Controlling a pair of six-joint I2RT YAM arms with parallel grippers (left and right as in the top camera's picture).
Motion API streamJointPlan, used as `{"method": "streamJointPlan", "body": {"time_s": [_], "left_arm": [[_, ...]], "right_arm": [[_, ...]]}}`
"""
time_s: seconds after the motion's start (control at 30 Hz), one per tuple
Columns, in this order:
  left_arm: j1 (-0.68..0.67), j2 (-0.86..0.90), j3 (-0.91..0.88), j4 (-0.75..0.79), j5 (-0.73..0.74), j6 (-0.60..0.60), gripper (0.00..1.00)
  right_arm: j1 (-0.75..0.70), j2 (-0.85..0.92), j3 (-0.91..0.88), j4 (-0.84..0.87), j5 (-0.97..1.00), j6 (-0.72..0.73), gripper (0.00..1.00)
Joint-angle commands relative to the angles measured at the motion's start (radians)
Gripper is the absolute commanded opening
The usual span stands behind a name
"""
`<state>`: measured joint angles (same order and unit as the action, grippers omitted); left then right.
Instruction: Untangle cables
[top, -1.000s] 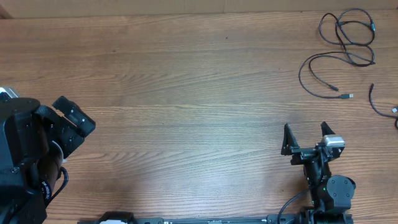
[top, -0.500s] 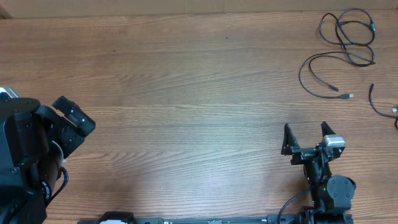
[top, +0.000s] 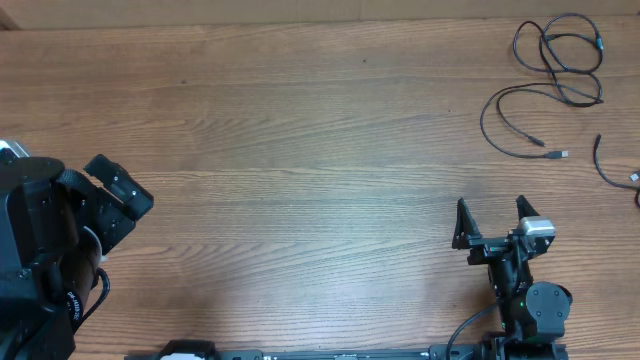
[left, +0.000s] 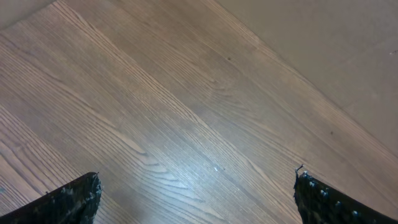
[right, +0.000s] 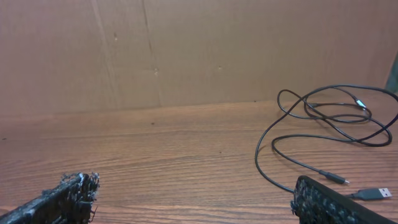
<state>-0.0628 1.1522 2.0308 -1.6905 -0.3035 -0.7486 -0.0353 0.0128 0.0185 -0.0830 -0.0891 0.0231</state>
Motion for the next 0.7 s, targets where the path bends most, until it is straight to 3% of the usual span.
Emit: {"method": "streamJointPlan", "body": {"time_s": [0.0, 0.43, 0.67], "left_arm": [[0.010, 0.000, 0.005, 0.002, -0.014, 0.016, 1.00], [0.010, -0.011, 0.005, 0.001, -0.014, 0.016, 1.00], [0.011, -0.114, 0.005, 0.002, -0.037, 0.016, 1.00]], "right_arm": [[-0.005, -0.010, -0.011, 0.006, -0.002, 0.006, 1.00], [-0.005, -0.010, -0.011, 0.005, -0.002, 0.006, 1.00], [-0.005, -0.010, -0.011, 0.005, -0.002, 0.006, 1.00]]}}
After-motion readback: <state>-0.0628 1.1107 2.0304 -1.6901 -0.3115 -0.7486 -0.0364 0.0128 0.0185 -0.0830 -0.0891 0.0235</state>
